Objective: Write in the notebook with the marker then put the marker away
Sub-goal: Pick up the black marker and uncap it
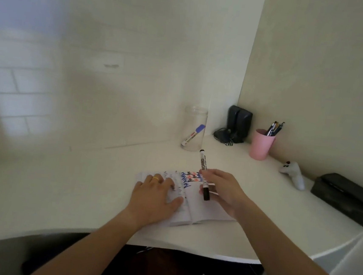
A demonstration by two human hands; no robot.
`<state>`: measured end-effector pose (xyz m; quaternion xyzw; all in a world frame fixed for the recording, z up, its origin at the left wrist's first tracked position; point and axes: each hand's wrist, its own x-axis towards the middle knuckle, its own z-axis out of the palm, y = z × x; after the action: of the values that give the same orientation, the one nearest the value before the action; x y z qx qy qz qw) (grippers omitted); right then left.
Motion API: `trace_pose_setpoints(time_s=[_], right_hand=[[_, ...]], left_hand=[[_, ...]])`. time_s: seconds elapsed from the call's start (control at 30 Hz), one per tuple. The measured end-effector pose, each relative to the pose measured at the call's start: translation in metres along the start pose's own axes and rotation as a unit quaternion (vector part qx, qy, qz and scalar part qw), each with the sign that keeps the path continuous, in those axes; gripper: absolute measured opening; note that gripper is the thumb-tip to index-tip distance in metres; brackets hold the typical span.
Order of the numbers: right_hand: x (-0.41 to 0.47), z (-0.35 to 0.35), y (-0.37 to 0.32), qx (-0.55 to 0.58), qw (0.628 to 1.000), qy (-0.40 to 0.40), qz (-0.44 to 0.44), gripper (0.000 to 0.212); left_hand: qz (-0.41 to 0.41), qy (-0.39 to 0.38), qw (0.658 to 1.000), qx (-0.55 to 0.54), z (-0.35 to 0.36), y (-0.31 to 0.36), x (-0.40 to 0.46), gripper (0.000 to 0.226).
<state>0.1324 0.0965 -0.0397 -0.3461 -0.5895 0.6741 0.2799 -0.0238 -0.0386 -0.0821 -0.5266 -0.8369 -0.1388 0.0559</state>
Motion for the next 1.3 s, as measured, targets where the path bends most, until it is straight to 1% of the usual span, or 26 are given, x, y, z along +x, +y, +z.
trace_pose_setpoints(time_s=[0.2, 0.3, 0.43, 0.53, 0.6, 0.67, 0.7, 0.73, 0.8, 0.87, 0.97, 1.03, 1.13, 1.23, 1.3], right_hand=[[0.069, 0.001, -0.001, -0.005, 0.998, -0.026, 0.062, 0.037], [0.092, -0.003, -0.005, 0.024, 0.996, -0.052, 0.074, 0.034], [0.106, -0.011, 0.002, 0.021, 0.994, -0.071, 0.078, 0.031], [0.108, -0.021, 0.012, 0.052, 0.995, -0.074, 0.048, 0.030], [0.108, -0.026, 0.018, 0.085, 0.994, -0.067, 0.024, 0.017], [0.107, -0.027, 0.020, 0.088, 0.994, -0.069, -0.001, 0.006], [0.108, -0.027, 0.022, 0.086, 0.994, -0.073, -0.014, 0.008], [0.107, -0.025, 0.023, 0.086, 0.993, -0.073, -0.028, 0.013], [0.104, -0.022, 0.023, 0.095, 0.992, -0.065, -0.051, 0.021], [0.101, -0.021, 0.021, 0.113, 0.989, -0.061, -0.069, 0.026], [0.098, -0.019, 0.020, 0.126, 0.986, -0.039, -0.105, 0.030], [0.095, -0.013, 0.021, 0.094, 0.983, -0.021, -0.154, 0.030], [0.087, 0.001, 0.021, 0.007, 0.974, 0.003, -0.227, 0.027], [0.079, 0.011, 0.019, -0.021, 0.971, 0.031, -0.236, 0.039], [0.076, 0.015, 0.016, -0.019, 0.976, 0.038, -0.214, 0.044]], left_hand=[[0.024, 0.005, 1.000, -0.005, 0.000, -0.025, 0.057, 0.045], [0.022, -0.012, 1.000, -0.009, 0.001, -0.030, 0.095, 0.039], [0.036, -0.019, 0.999, 0.026, 0.007, -0.027, 0.129, 0.038], [0.043, 0.006, 0.999, 0.025, 0.016, -0.029, 0.129, 0.039], [0.053, 0.046, 0.997, 0.006, 0.021, -0.033, 0.124, 0.039], [0.079, 0.110, 0.990, -0.027, 0.019, -0.034, 0.119, 0.041], [0.094, 0.131, 0.986, -0.042, 0.017, -0.033, 0.118, 0.043], [0.111, 0.134, 0.983, -0.059, 0.015, -0.030, 0.117, 0.044], [0.154, 0.116, 0.977, -0.087, 0.015, -0.025, 0.116, 0.045], [0.190, 0.108, 0.971, -0.091, 0.016, -0.021, 0.115, 0.041], [0.216, 0.117, 0.963, -0.109, 0.016, -0.020, 0.116, 0.030], [0.234, 0.115, 0.956, -0.136, 0.015, -0.019, 0.116, 0.028], [0.259, 0.102, 0.950, -0.138, 0.015, -0.010, 0.110, 0.027], [0.282, 0.059, 0.945, -0.157, 0.021, -0.002, 0.103, 0.018], [0.286, 0.030, 0.937, -0.197, 0.018, 0.003, 0.098, 0.025]])
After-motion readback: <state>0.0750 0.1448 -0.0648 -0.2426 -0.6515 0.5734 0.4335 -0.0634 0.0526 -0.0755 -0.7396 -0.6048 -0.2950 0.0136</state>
